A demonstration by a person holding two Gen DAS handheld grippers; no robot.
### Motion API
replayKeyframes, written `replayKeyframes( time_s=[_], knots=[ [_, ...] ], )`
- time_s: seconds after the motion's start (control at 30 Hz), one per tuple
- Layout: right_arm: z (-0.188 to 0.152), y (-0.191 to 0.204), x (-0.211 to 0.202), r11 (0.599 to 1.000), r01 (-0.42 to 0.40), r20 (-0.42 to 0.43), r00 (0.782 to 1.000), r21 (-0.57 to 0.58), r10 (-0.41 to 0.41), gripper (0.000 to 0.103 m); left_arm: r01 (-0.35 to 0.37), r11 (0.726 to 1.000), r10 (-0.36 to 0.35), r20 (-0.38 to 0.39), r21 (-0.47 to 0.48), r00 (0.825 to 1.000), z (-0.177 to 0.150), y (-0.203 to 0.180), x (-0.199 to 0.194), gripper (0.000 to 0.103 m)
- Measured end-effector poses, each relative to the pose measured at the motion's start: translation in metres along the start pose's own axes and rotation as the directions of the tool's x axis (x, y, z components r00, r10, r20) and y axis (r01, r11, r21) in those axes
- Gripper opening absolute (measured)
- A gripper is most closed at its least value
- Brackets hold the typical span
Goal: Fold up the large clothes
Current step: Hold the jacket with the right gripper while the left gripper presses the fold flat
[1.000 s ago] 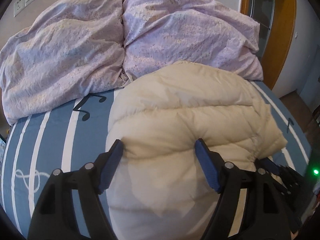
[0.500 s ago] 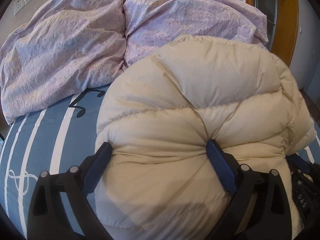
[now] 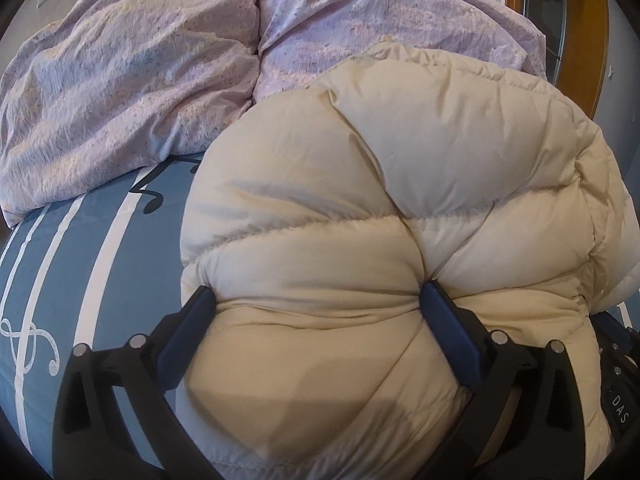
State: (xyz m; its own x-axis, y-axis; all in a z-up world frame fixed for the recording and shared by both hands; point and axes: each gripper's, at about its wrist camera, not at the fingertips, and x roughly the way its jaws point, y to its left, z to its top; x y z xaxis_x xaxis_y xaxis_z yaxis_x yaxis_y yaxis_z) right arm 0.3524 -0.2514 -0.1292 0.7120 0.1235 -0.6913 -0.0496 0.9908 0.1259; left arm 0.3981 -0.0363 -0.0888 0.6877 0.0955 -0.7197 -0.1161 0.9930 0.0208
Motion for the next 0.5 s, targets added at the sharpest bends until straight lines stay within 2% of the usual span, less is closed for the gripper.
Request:
replayKeyframes(
  time_s=[0.5],
  knots=[
    [0.0005, 0.0023, 0.0016, 1.000, 0.014, -0.002, 1.000, -0.007, -0.014, 0.026, -0.001, 1.000, 0.001, -0.031, -0.004, 1.000, 0.0011, 0.0017, 0.0074, 0.101]
  ],
)
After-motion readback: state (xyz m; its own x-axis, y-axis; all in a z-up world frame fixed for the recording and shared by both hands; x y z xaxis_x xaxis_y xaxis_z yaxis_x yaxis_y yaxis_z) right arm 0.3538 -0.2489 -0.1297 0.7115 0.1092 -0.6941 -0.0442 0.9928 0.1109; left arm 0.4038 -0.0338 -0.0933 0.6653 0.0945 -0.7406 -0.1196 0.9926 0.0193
